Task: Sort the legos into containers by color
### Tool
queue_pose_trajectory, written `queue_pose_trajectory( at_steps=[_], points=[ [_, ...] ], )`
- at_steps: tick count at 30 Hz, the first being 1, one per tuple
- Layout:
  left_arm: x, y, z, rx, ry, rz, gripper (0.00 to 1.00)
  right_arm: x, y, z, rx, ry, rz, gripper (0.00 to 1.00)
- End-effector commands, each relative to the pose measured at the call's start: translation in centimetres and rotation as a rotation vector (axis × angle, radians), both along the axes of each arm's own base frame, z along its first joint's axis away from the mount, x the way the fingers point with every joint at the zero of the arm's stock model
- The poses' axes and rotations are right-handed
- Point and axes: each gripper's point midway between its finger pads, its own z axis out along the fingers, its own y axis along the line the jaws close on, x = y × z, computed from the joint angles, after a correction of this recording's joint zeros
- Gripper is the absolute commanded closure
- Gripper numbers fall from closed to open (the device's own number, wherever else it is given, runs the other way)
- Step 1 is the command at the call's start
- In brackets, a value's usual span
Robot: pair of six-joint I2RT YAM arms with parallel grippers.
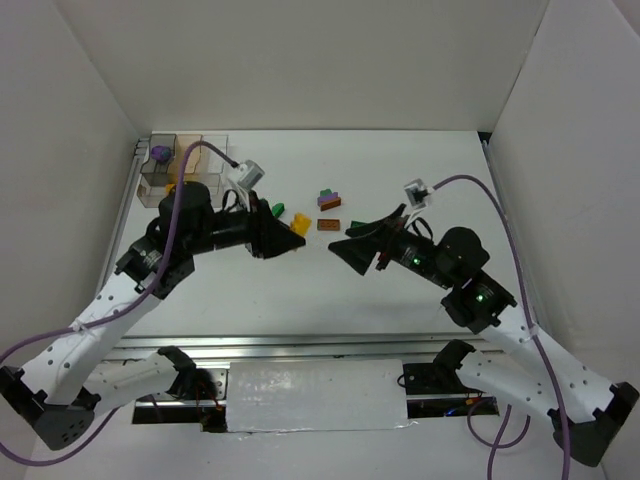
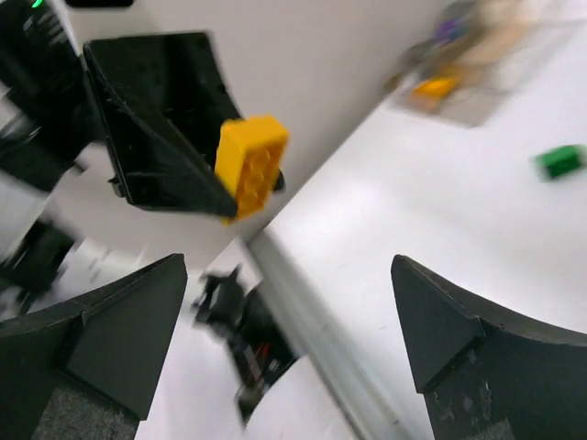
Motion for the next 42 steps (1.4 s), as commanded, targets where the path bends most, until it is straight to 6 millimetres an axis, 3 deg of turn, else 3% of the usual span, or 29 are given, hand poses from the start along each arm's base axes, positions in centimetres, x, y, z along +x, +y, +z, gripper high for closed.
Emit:
queue_pose_trajectory(
  at_steps=[1, 2, 3, 5, 6, 7, 8, 9, 10, 11, 12, 13, 14, 15, 16, 19, 25, 30, 35, 37, 39, 42],
  points=[
    [6.3, 4.4, -1.5, 0.147, 0.02, 0.318, 1.0, 4.5, -5.6, -0.8, -0.039, 0.08, -0.407, 0.0],
    [8.9, 6.9, -0.3, 0.174, 0.007, 0.459, 1.0, 4.5, -6.4, -0.8, -0.034, 0.085, -0.442, 0.0],
    [10.8, 9.1, -0.5, 0.216, 0.019, 0.581, 1.0, 4.5, -6.9, -1.1, -0.04, 0.089, -0.467, 0.0],
    [16.1, 17.0, -1.6, 0.29, 0.107, 0.961, 1.0, 4.1, -7.2, -1.7, -0.039, 0.086, -0.46, 0.0],
    [17.5, 19.1, -1.8, 0.273, 0.136, 1.047, 1.0, 3.9, -7.1, -1.9, -0.035, 0.082, -0.451, 0.0],
    [19.4, 21.1, -3.2, 0.26, 0.195, 1.109, 1.0, 3.8, -6.8, -2.5, -0.041, 0.088, -0.435, 0.0],
    [21.3, 24.2, -3.0, 0.159, 0.235, 1.217, 1.0, 3.7, -6.8, -2.8, -0.042, 0.09, -0.432, 0.0],
    [22.4, 25.0, -3.2, 0.118, 0.255, 1.24, 1.0, 3.7, -6.6, -3.0, -0.041, 0.093, -0.423, 0.0],
    [24.0, 25.8, -4.9, 0.119, 0.309, 1.278, 1.0, 3.5, -6.3, -3.6, -0.053, 0.102, -0.403, 0.0],
    [25.2, 28.3, -4.4, 0.07, 0.319, 1.407, 1.0, 3.5, -6.1, -4.0, -0.061, 0.107, -0.393, 0.0],
    [26.3, 29.0, -4.3, 0.043, 0.316, 1.458, 1.0, 3.4, -5.8, -4.2, -0.062, 0.109, -0.379, 0.0],
    [27.9, 30.1, -6.4, 0.007, 0.386, 1.527, 1.0, 3.4, -5.6, -4.9, -0.07, 0.116, -0.37, 0.0],
    [29.0, 30.9, -6.3, -0.021, 0.39, 1.569, 1.0, 3.5, -5.5, -5.3, -0.076, 0.119, -0.365, 0.0],
    [30.5, 31.4, -8.7, -0.017, 0.44, 1.601, 1.0, 3.6, -5.3, -5.8, -0.08, 0.13, -0.364, 0.0],
    [31.7, 32.1, -8.2, -0.063, 0.443, 1.631, 1.0, 3.4, -4.9, -6.1, -0.086, 0.134, -0.338, 0.0],
    [35.1, 33.2, -10.4, -0.047, 0.47, 1.675, 1.0, 3.2, -4.3, -6.9, -0.091, 0.144, -0.302, 0.0],
    [35.6, 35.7, -18.1, -0.034, 0.649, 1.791, 1.0, 3.7, -4.1, -8.5, -0.12, 0.149, -0.304, 0.0],
    [34.5, 35.1, -22.5, -0.068, 0.743, 1.776, 1.0, 4.0, -3.9, -9.1, -0.155, 0.142, -0.298, 0.0],
    [34.9, 34.3, -24.0, -0.107, 0.748, 1.73, 0.99, 4.3, -3.6, -9.7, -0.17, 0.145, -0.292, 0.0],
    [35.3, 33.9, -24.3, -0.107, 0.757, 1.706, 0.89, 4.2, -3.5, -10.0, -0.176, 0.152, -0.284, 0.0],
    [35.6, 33.7, -24.5, -0.119, 0.754, 1.689, 0.88, 4.4, -3.4, -10.1, -0.18, 0.153, -0.285, 0.0],
    [35.9, 33.4, -24.1, -0.147, 0.741, 1.669, 0.7, 4.4, -3.4, -10.2, -0.186, 0.153, -0.285, 0.0]
  ],
)
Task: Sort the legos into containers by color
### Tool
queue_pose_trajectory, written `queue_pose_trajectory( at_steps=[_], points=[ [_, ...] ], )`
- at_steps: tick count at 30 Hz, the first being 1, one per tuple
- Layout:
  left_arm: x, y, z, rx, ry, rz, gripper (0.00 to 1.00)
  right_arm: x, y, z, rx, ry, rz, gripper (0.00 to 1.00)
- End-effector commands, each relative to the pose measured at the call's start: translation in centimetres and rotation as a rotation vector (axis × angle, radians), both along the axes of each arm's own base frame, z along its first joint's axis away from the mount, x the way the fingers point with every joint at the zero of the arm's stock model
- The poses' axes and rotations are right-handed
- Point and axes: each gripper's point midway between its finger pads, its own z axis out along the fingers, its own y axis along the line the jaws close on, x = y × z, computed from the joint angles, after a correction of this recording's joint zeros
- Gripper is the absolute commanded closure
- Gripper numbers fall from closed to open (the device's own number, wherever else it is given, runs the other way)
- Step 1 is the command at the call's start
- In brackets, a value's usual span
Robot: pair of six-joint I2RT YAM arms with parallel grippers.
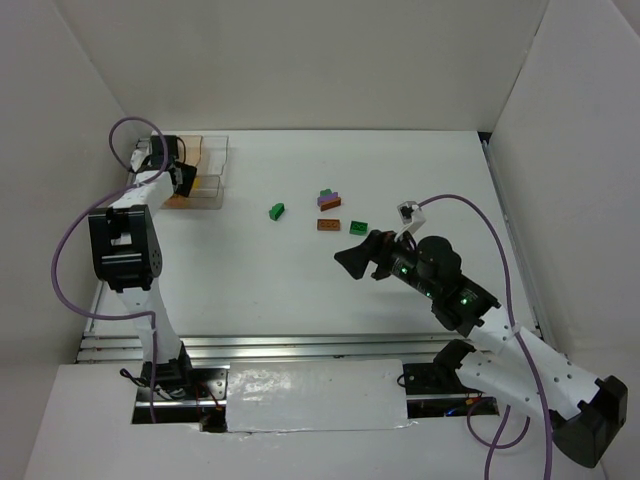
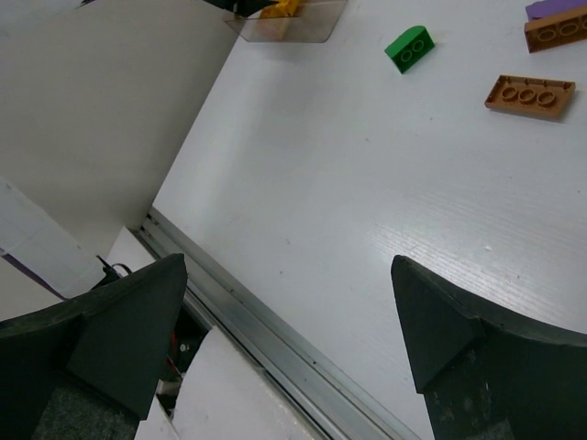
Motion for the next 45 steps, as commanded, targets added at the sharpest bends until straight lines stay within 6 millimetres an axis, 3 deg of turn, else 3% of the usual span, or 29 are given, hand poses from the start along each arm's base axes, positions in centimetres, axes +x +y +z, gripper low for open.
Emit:
queue_pose_trajectory(
  at_steps=[1, 3, 4, 5, 16, 19, 20, 21, 22, 23, 25, 26, 27, 28, 29, 31, 33, 34, 35, 37, 40, 41, 42, 44, 45],
  points=[
    [1.6, -0.6, 1.1, -0.022, -0.08, -0.025, 0.63, 0.5, 0.2, 0.9, 0.012, -0.049, 0.005, 0.0],
    [1.6, -0.6, 1.5, -0.021, -0.086, -0.025, 0.53, 0.5, 0.2, 0.8, 0.009, -0.046, 0.006, 0.0],
    [1.5, -0.6, 1.7, -0.021, -0.089, -0.028, 0.39, 0.6, 0.3, 0.7, 0.006, -0.045, 0.007, 0.0],
    [1.5, -0.7, 1.9, -0.024, -0.095, -0.03, 0.34, 0.6, 0.3, 0.7, 0.006, -0.045, 0.007, 0.0],
    [0.3, -1.2, 8.3, 0.011, -0.221, -0.068, 0.27, 0.9, 0.6, -0.3, -0.012, -0.014, 0.012, 0.0],
    [0.1, -2.6, 12.9, 0.115, -0.306, -0.186, 0.03, 1.6, 0.8, -0.6, -0.01, -0.005, -0.004, 0.0],
    [0.6, -4.5, 16.3, 0.16, -0.362, -0.244, 0.0, 2.1, 0.8, -1.3, -0.024, 0.019, -0.016, 0.0],
    [-0.2, -5.4, 16.5, 0.238, -0.304, -0.31, 0.01, 2.1, 0.9, -1.4, -0.022, 0.036, -0.02, 0.0],
    [-0.6, -5.1, 17.7, 0.307, -0.272, -0.28, 0.01, 2.7, 0.6, -1.6, -0.027, 0.051, -0.052, 0.0],
    [-1.5, -8.0, 19.7, 0.361, -0.257, -0.351, 0.0, 3.1, 0.4, -2.5, -0.047, 0.084, -0.077, 0.0],
    [-2.8, -9.4, 21.5, 0.444, -0.248, -0.379, 0.01, 4.1, -0.5, -3.0, -0.071, 0.127, -0.165, 0.0],
    [-4.8, -10.9, 22.6, 0.471, -0.238, -0.421, 0.0, 4.7, -0.8, -3.8, -0.097, 0.156, -0.198, 0.0],
    [-6.0, -11.4, 23.0, 0.489, -0.234, -0.432, 0.0, 5.1, -1.0, -4.1, -0.112, 0.174, -0.224, 0.0],
    [-7.9, -11.8, 24.8, 0.476, -0.27, -0.445, 0.01, 5.7, -1.6, -3.9, -0.139, 0.192, -0.264, 0.0],
    [-9.3, -11.9, 23.1, 0.441, -0.233, -0.466, 0.01, 6.2, -1.6, -4.8, -0.176, 0.226, -0.277, 0.0],
    [-12.9, -11.6, 22.4, 0.387, -0.256, -0.495, 0.0, 6.9, -1.6, -4.5, -0.207, 0.244, -0.297, 0.0],
    [-15.6, -12.5, 21.6, 0.33, -0.383, -0.615, 0.0, 7.9, -1.7, -5.5, -0.257, 0.267, -0.319, 0.0],
    [-16.1, -13.5, 25.6, 0.35, -0.54, -0.674, 0.01, 8.1, -1.9, -5.3, -0.255, 0.267, -0.327, 0.0],
    [-17.0, -14.8, 22.8, 0.324, -0.55, -0.774, 0.01, 8.4, -2.1, -5.6, -0.259, 0.28, -0.337, 0.0],
    [-18.0, -15.2, 22.6, 0.375, -0.558, -0.811, 0.01, 8.5, -2.4, -5.5, -0.242, 0.286, -0.352, 0.0],
    [-17.6, -16.1, 20.7, 0.448, -0.426, -0.883, 0.0, 7.9, -3.2, -4.9, -0.204, 0.275, -0.37, 0.0],
    [-17.6, -17.5, 20.0, 0.457, -0.399, -0.941, 0.0, 7.6, -3.3, -4.7, -0.201, 0.263, -0.361, 0.0],
    [-16.4, -17.7, 17.7, 0.48, -0.315, -0.963, 0.0, 7.3, -3.7, -5.1, -0.209, 0.267, -0.364, 0.0],
    [-15.0, -18.3, 16.0, 0.491, -0.246, -0.992, 0.0, 6.8, -4.3, -4.4, -0.202, 0.252, -0.375, 0.0],
    [-13.5, -18.9, 13.6, 0.489, -0.175, -1.038, 0.01, 6.2, -4.5, -4.3, -0.203, 0.248, -0.366, 0.0]
  ],
)
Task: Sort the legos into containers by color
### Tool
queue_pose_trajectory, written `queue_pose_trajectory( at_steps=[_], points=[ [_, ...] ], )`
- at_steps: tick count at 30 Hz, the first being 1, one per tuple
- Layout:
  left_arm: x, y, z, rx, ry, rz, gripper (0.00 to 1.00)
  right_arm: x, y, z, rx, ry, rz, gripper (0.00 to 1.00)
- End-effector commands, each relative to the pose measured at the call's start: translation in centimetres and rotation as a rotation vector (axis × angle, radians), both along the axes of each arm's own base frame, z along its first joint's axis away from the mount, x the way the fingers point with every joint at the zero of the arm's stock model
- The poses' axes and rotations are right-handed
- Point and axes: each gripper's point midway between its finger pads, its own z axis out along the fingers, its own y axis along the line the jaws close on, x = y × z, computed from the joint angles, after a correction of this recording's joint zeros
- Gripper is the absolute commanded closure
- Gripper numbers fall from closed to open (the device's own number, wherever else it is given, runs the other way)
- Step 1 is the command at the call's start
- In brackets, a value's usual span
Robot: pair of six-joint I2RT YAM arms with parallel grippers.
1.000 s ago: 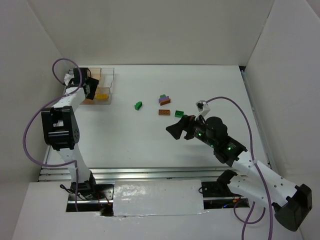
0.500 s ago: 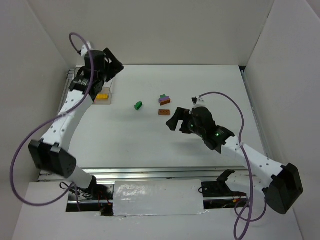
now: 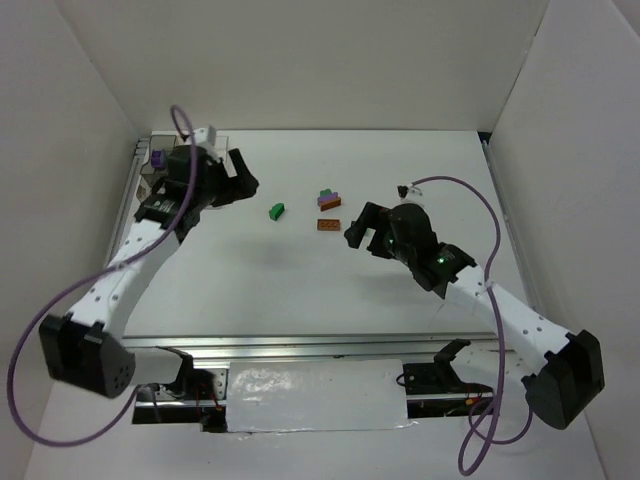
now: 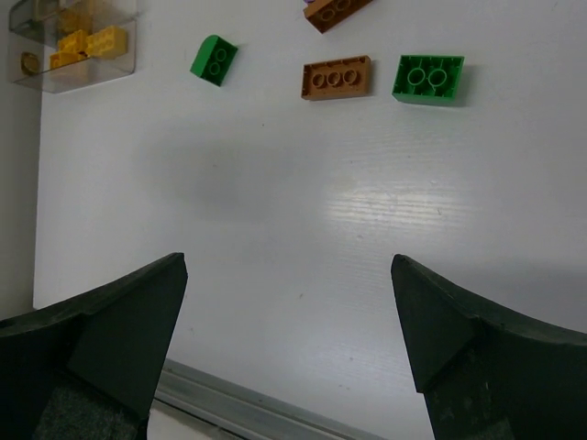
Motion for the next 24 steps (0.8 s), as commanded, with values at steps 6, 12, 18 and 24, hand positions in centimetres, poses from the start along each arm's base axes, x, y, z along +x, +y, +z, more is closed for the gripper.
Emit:
queue_pose_trajectory(
  at_steps=[6, 12, 18, 24],
  points=[
    [7.8, -3.5, -10.7, 0.312, 0.238, -0.128, 0.02, -3.0, -1.8, 1.8, 0.017, -0.078, 0.048, 0.0],
    [11.5, -5.6, -15.9, 0.392, 0.313, -0.174, 0.02, -4.4, -1.9, 0.9, 0.002, -0.068, 0.116, 0.0],
    [12.6, -5.9, -20.8, 0.447, 0.415, -0.18, 0.17, -4.9, -1.5, 0.4, 0.014, -0.074, 0.163, 0.0],
    [11.8, -5.2, -22.8, 0.463, 0.449, -0.153, 0.16, -4.7, -0.8, 0.3, 0.018, -0.069, 0.197, 0.0]
  ],
)
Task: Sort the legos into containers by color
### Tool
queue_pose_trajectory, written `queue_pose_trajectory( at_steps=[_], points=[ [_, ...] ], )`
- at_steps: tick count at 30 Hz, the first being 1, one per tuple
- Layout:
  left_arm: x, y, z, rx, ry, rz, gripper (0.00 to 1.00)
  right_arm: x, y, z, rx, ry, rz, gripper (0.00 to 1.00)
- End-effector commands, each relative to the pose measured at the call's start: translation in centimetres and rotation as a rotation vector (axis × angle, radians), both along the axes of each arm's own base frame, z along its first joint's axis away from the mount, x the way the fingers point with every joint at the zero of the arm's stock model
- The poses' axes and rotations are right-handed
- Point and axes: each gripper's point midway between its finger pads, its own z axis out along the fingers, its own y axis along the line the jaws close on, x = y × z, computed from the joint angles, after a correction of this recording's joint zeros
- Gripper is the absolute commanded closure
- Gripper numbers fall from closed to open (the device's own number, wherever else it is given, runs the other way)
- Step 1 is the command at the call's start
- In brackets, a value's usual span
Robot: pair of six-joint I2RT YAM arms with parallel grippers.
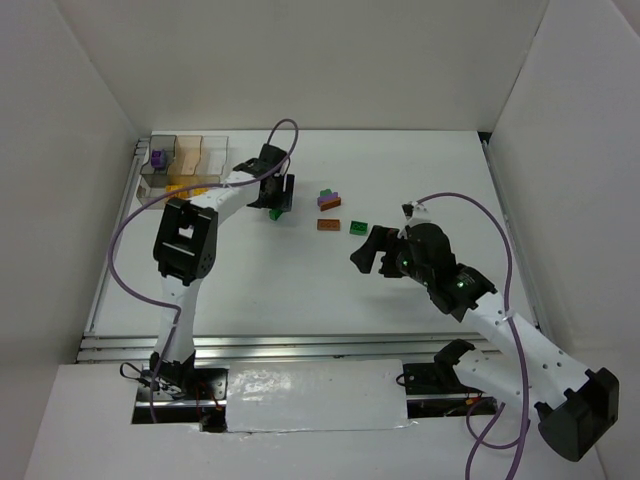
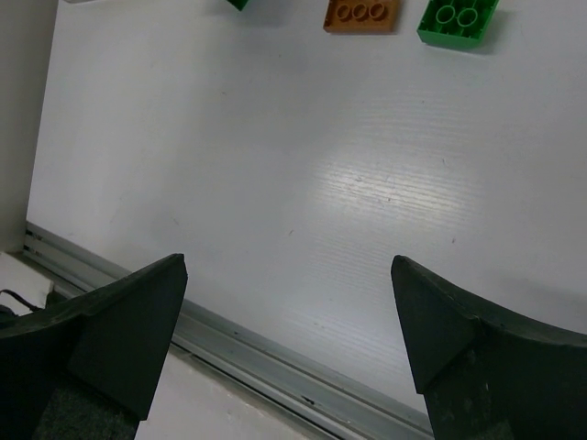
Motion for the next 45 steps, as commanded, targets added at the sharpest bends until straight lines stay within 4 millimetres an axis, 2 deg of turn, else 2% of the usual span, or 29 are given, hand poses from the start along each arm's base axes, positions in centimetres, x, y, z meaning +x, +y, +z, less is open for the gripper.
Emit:
queue_pose_trajectory(
  at_steps=[1, 3, 5, 6, 9, 10, 12, 13, 16, 17, 18, 19, 20, 21, 23, 24, 25, 26, 29, 31, 32, 34, 35, 38, 39, 40, 43, 45],
  points=[
    [0.2, 0.5, -0.2, 0.027, -0.014, 0.004, 0.17, 0.3, 0.7, 0.6, 0.015, -0.03, 0.038, 0.0],
    [0.2, 0.3, -1.3, 0.034, 0.008, -0.007, 0.19, 0.3, 0.9, 0.7, 0.027, -0.03, 0.047, 0.0],
    [0.2, 0.2, -1.8, 0.031, 0.021, -0.014, 0.27, 0.3, 1.0, 0.6, 0.03, -0.03, 0.052, 0.0],
    [0.3, 0.0, -1.7, 0.022, 0.019, -0.018, 0.36, 0.2, 1.0, 0.6, 0.028, -0.029, 0.055, 0.0],
    [0.4, -0.1, -1.8, 0.021, 0.022, -0.026, 0.53, 0.2, 0.7, 0.7, 0.016, -0.032, 0.045, 0.0],
    [0.5, -0.1, -1.7, 0.023, 0.023, -0.027, 0.77, 0.2, 0.6, 0.7, 0.009, -0.033, 0.043, 0.0],
    [0.6, 0.0, -1.2, 0.032, 0.026, -0.018, 1.0, 0.2, 0.4, 1.1, 0.011, -0.049, 0.037, 0.0],
    [0.6, 0.1, -0.7, 0.034, 0.02, -0.016, 1.0, 0.2, 0.4, 1.3, 0.013, -0.055, 0.035, 0.0],
    [1.9, 1.0, 3.9, 0.036, -0.072, 0.036, 1.0, 0.1, 0.4, 1.5, 0.011, -0.058, 0.04, 0.0],
    [3.1, 2.0, 7.2, 0.013, -0.143, 0.08, 1.0, 0.2, 0.4, 1.5, 0.011, -0.059, 0.041, 0.0],
    [3.6, 3.0, 9.0, 0.012, -0.173, 0.12, 1.0, 0.2, 0.5, 1.5, 0.013, -0.059, 0.045, 0.0],
    [4.5, 4.7, 10.8, 0.023, -0.221, 0.186, 1.0, 0.1, 0.7, 1.5, 0.02, -0.058, 0.055, 0.0],
    [5.9, 7.2, 14.2, 0.011, -0.299, 0.246, 1.0, 0.1, 0.8, 1.4, 0.025, -0.057, 0.061, 0.0],
    [7.0, 8.7, 15.9, 0.011, -0.364, 0.286, 1.0, -0.1, 1.0, 1.1, 0.03, -0.051, 0.068, 0.0],
    [8.3, 13.2, 18.9, 0.075, -0.474, 0.344, 1.0, -0.1, 1.5, 1.0, 0.049, -0.051, 0.089, 0.0],
    [9.8, 14.4, 21.0, 0.079, -0.582, 0.357, 1.0, -0.2, 1.7, 1.0, 0.057, -0.05, 0.095, 0.0],
    [10.2, 15.7, 22.0, 0.132, -0.628, 0.35, 1.0, -0.1, 1.8, 0.7, 0.061, -0.047, 0.101, 0.0],
    [10.2, 17.9, 22.1, 0.184, -0.658, 0.392, 1.0, -0.2, 2.0, 0.7, 0.069, -0.046, 0.112, 0.0],
    [11.7, 21.2, 23.8, 0.286, -0.783, 0.426, 1.0, -0.2, 2.8, 0.6, 0.09, -0.037, 0.138, 0.0],
    [12.7, 22.7, 23.3, 0.322, -0.803, 0.418, 1.0, -0.4, 3.4, 0.5, 0.101, -0.026, 0.17, 0.0],
    [12.9, 24.4, 23.0, 0.32, -0.809, 0.442, 1.0, -0.4, 3.5, 0.6, 0.105, -0.027, 0.178, 0.0],
    [14.0, 24.3, 21.2, 0.275, -0.813, 0.394, 1.0, -0.6, 3.8, 0.7, 0.111, -0.027, 0.195, 0.0],
    [14.1, 25.8, 20.4, 0.279, -0.801, 0.399, 1.0, -0.6, 3.8, 0.8, 0.11, -0.031, 0.202, 0.0],
    [15.1, 26.1, 17.3, 0.288, -0.752, 0.375, 1.0, -0.6, 4.0, 0.6, 0.104, -0.029, 0.216, 0.0],
    [15.0, 26.7, 16.7, 0.306, -0.747, 0.406, 1.0, -0.6, 4.0, 0.5, 0.102, -0.028, 0.218, 0.0],
    [14.9, 27.0, 15.1, 0.31, -0.724, 0.41, 1.0, -0.6, 4.1, 0.4, 0.101, -0.024, 0.221, 0.0],
    [15.0, 28.0, 13.4, 0.295, -0.7, 0.409, 1.0, -0.7, 4.2, 0.3, 0.102, -0.023, 0.229, 0.0],
    [15.0, 28.4, 12.9, 0.291, -0.695, 0.403, 0.95, -0.7, 4.2, 0.0, 0.103, -0.019, 0.233, 0.0]
  ],
)
